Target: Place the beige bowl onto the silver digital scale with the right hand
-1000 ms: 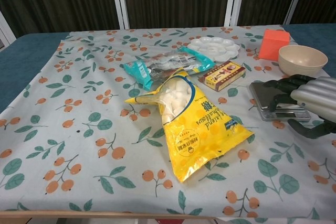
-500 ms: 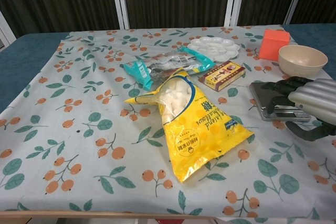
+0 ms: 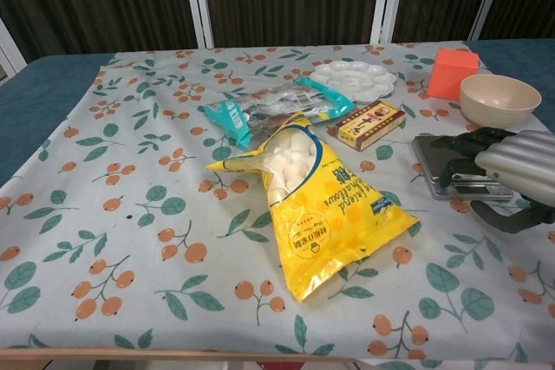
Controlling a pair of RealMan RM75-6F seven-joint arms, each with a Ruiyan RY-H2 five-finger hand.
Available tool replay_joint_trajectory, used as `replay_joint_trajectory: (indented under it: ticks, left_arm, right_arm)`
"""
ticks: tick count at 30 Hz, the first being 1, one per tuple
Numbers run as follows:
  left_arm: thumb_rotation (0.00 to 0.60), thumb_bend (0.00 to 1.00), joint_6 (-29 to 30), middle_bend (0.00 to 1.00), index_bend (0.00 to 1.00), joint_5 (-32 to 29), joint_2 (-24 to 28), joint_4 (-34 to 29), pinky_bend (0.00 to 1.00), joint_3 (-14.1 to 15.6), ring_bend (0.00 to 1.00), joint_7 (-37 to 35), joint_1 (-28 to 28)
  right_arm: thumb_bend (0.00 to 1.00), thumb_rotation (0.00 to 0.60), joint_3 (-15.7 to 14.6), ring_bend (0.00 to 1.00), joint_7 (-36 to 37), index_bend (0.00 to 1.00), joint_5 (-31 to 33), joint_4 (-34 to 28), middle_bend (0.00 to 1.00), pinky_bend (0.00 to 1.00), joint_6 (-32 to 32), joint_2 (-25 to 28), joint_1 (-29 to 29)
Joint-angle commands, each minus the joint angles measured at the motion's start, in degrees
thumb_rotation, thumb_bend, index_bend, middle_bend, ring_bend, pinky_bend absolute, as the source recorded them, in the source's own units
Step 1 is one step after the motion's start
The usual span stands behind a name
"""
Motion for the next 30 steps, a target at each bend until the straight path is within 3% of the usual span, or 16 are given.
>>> replay_joint_trajectory:
  ticks: [1,24,30]
  left_arm:
    - [0.600,0.46,0.0,0.00,0.00,0.1,0.0,0.0,0.09,0.0,0.01,0.1,0.0]
    - [0.600,0.46,0.0,0.00,0.00,0.1,0.1,0.0,0.09,0.0,0.01,-0.2,0.0]
    - [0.600,0.45,0.8,0.00,0.00,0.7,0.1,0.1,0.09,0.1,0.01,-0.3,0.2]
  right_arm:
    - [0.68,0.600,-0.1,0.00,-0.1,0.40,0.1,-0.1,0.00,0.00,0.0,0.0,0.1]
    - [0.68,0.600,-0.9,0.00,0.2,0.40,0.4,-0.7,0.00,0.00,1.6,0.4,0.0]
    - [0.68,0.600,-0.7,0.00,5.2,0.27,-2.7,-4.5,0.00,0.00,9.4,4.4,-3.0]
